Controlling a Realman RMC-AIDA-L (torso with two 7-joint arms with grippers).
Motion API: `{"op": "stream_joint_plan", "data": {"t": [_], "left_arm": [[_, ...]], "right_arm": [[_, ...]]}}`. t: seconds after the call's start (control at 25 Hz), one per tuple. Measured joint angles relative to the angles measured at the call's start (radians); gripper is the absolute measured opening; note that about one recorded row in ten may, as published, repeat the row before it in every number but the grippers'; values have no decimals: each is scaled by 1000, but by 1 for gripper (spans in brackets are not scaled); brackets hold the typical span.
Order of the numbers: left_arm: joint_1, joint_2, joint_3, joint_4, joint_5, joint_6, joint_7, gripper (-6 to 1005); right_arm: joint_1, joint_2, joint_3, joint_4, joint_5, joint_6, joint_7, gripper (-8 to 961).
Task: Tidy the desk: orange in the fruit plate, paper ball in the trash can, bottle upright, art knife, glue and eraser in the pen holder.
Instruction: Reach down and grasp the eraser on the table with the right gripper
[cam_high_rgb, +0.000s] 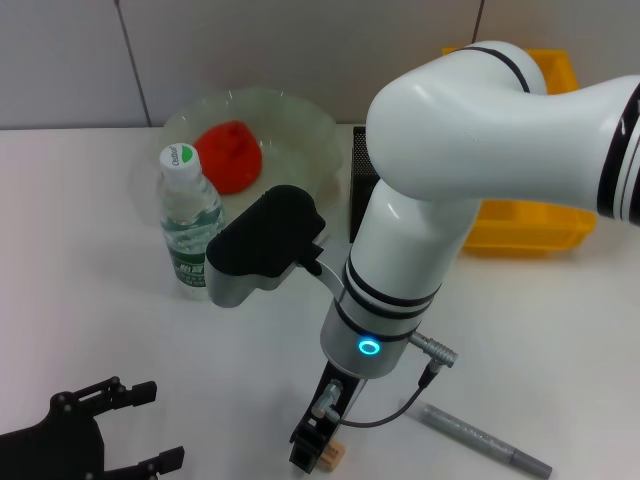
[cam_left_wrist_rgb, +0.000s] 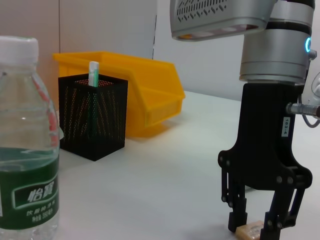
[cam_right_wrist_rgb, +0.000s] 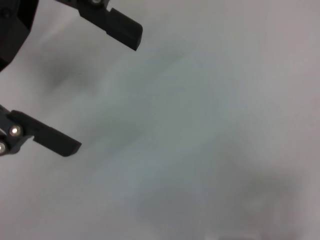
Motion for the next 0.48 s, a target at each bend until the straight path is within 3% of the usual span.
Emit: {"op": "stream_joint_plan", "data": {"t": [0.28, 0.36, 0.48], "left_arm": [[1, 0, 0, 0, 0, -1, 1, 799], [1, 0, 0, 0, 0, -1, 1, 799], [3, 0, 0, 0, 0, -1, 1, 799]], "right_arm": [[0, 0, -9, 4, 7, -4, 0, 444], [1, 0, -10, 11, 21, -8, 0, 336], [1, 0, -8, 10, 23, -12, 0, 296]]}}
